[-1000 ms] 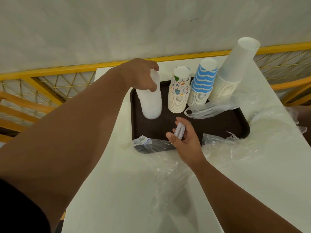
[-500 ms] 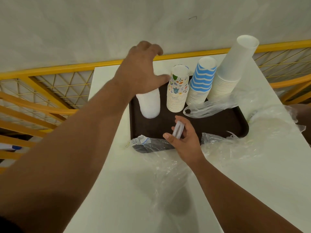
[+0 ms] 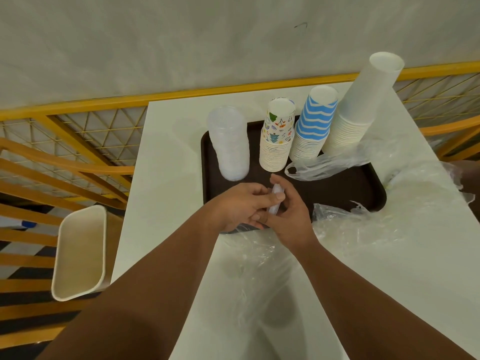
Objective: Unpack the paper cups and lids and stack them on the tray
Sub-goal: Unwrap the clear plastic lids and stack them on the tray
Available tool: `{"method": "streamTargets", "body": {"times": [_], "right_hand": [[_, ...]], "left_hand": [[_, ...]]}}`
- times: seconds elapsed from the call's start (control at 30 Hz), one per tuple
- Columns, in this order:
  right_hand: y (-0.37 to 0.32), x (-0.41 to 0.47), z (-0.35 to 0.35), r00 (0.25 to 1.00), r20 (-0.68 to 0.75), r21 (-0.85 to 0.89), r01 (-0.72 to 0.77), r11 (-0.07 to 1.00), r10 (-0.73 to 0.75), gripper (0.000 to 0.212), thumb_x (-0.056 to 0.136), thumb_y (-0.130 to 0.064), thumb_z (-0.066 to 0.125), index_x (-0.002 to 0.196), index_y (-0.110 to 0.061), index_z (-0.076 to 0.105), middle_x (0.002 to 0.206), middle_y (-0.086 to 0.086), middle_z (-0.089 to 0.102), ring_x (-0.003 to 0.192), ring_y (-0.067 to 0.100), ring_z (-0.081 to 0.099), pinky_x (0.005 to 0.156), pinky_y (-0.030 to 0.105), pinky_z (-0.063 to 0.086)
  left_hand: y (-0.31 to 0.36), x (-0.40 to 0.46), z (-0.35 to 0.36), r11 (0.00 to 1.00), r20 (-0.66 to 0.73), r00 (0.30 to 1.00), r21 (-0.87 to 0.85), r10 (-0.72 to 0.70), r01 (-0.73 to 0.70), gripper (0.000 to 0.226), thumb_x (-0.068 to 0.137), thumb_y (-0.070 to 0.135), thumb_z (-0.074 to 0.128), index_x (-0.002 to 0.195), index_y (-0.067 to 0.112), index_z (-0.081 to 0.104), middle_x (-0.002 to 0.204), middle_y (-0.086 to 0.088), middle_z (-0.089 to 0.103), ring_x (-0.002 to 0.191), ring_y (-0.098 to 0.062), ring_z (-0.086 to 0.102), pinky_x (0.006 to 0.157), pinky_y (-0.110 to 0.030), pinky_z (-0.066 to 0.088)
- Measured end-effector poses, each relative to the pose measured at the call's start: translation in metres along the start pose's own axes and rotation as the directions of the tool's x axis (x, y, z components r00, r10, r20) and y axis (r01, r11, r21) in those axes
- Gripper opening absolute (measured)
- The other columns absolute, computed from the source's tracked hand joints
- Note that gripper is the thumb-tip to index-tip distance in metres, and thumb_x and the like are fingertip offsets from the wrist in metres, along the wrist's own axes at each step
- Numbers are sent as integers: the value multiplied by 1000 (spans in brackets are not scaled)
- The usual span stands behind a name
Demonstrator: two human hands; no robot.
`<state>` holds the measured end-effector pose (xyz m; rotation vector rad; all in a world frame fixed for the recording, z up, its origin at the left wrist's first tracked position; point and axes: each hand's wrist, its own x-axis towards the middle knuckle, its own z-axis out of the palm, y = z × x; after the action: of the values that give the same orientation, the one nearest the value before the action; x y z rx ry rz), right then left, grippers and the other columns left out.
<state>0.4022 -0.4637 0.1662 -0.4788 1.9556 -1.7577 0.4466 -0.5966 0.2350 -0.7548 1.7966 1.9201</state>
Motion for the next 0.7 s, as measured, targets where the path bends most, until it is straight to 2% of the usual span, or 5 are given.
{"method": "streamTargets", "body": {"times": [0.07, 0.23, 0.4, 0.57, 0.7], "right_hand": [[-1, -1, 0, 1000, 2, -2, 3, 1000, -3, 79, 69, -11, 85, 125, -51, 46, 133, -14, 55, 126, 9, 53, 91, 21, 53], [-5, -3, 3, 1000, 25, -27, -2, 1000, 3, 91, 65, -12, 88, 127, -58, 39, 125, -30, 52, 126, 7, 52, 96, 33, 53], [-8, -2, 7, 998, 49, -93, -21, 995, 26, 100, 63, -15, 89, 141, -44, 35, 123, -40, 45, 115, -14, 48, 101, 25, 48], [2, -5, 2, 992, 123, -134, 11, 991, 5, 123, 50, -50, 91, 151, -36, 23, 143, -26, 40, 135, 6, 42, 103, 24, 41], [11, -8, 4, 992, 127, -335, 56, 941, -14, 94, 63, -42, 88, 144, -37, 40, 145, -13, 41, 132, 3, 38, 105, 24, 37]], "left_hand": [[-2, 1, -1, 998, 0, 1000, -56, -3, 3, 34, 90, 36, 65, 109, 8, 66, 95, -11, 74, 89, -26, 73, 82, -39, 58], [-2, 2, -3, 1000, -33, 999, -10, -20, 19, 27, 84, 31, 73, 101, 10, 67, 92, -8, 74, 85, -25, 73, 75, -35, 58], [-3, 1, -2, 997, -98, 995, -82, -22, 13, 43, 80, 25, 79, 113, 12, 56, 104, -10, 70, 94, -27, 71, 78, -37, 59], [24, -23, -10, 943, -240, 959, 328, 149, -65, 54, 70, 35, 84, 110, 27, 48, 101, 1, 66, 92, -20, 68, 78, -40, 61], [69, -55, -25, 841, -301, 877, 508, 375, -185, 46, 68, 35, 83, 103, 30, 53, 97, 13, 61, 82, -9, 62, 65, -28, 51]]}}
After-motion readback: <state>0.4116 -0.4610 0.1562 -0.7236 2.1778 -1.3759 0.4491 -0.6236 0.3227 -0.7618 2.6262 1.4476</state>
